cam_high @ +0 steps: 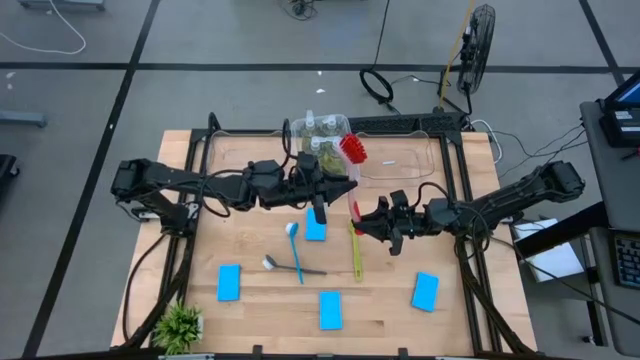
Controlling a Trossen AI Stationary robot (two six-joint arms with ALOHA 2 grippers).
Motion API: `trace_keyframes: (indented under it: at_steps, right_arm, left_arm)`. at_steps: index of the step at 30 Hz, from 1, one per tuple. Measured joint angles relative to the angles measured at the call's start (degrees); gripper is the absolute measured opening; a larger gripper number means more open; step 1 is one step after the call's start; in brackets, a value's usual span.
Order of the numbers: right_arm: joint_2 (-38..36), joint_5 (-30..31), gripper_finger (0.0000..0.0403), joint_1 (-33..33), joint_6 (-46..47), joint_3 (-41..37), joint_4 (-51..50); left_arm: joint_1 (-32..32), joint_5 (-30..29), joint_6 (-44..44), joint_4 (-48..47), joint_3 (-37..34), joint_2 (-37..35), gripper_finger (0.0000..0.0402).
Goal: Pick & Place Kitchen Sink Supplies
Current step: Put the red dish brush into the left transparent bin
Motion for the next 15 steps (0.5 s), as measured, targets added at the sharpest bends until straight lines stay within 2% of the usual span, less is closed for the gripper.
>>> trace_keyframes:
  at_steps: [6, 10, 15]
  right_arm:
    - [-0.02, 0.21, 0.0053, -0.02, -0.05, 0.0, 0.0]
    - [-0.02, 0.13, 0.0053, 0.0, -0.05, 0.02, 0.04]
    - [-0.02, 0.12, 0.0053, 0.0, -0.22, 0.02, 0.02]
  left_arm:
    - [0.76, 0.89, -1.92, 0.08, 0.0, 0.0, 0.0053]
    - [0.74, 0.99, -1.53, 0.08, 0.0, 0.0, 0.0036]
    - [0.74, 1.06, -0.86, 0.17, 0.0, 0.0, 0.0036]
